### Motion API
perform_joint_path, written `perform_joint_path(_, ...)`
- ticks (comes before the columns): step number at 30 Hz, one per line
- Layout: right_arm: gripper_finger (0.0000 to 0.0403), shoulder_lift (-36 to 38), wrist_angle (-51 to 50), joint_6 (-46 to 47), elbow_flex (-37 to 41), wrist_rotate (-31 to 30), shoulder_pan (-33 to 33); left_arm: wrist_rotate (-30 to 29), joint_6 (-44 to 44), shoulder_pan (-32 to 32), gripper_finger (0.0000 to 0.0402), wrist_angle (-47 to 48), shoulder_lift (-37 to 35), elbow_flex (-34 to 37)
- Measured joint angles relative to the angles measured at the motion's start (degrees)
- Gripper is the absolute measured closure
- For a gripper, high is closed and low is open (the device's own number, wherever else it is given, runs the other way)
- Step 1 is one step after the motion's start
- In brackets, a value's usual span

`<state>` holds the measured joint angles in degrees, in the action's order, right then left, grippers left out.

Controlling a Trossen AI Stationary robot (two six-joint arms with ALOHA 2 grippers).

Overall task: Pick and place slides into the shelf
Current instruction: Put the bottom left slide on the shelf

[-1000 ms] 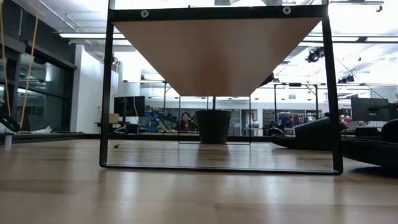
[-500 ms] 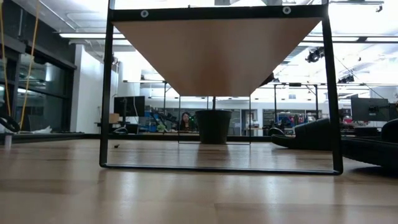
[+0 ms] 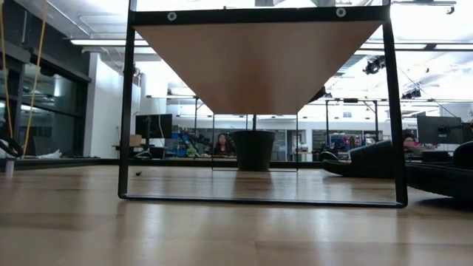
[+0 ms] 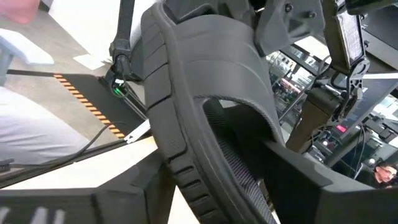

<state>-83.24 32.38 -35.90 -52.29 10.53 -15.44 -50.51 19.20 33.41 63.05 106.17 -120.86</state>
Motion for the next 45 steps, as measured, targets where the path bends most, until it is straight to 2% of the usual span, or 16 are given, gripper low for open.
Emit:
perform_joint_path(6, 0.0239, 0.0, 0.0, 0.5, 0.0, -0.2, 0.0, -1.0, -0.1, 0.0, 0.0364, 0.1, 0.0, 0.0)
perform_joint_path(19, 0.0312, 0.0, -1.7, 0.9, 0.0, -0.2, 0.0, -2.6, -0.2, 0.0, 0.0354, 1.9, 0.0, 0.0)
perform_joint_path(23, 0.0324, 0.0, -1.9, 0.9, 0.0, 0.0, 0.0, -3.3, -0.6, 0.0, 0.0322, 1.9, 0.0, 0.0)
perform_joint_path(31, 0.033, 0.0, -2.1, 0.9, 0.0, -2.0, 0.0, -8.5, -2.6, 0.4, 0.0225, 2.2, -0.3, 0.0)
perform_joint_path(38, 0.033, 0.1, -3.5, 0.4, -0.1, -8.2, 0.0, -9.6, -11.0, 1.1, 0.0176, 6.2, -3.8, 0.1)
perform_joint_path(45, 0.0331, 0.2, -4.9, -0.5, -0.1, -17.1, 0.1, -7.3, -25.5, 1.6, 0.0181, 15.1, -10.0, 0.0)
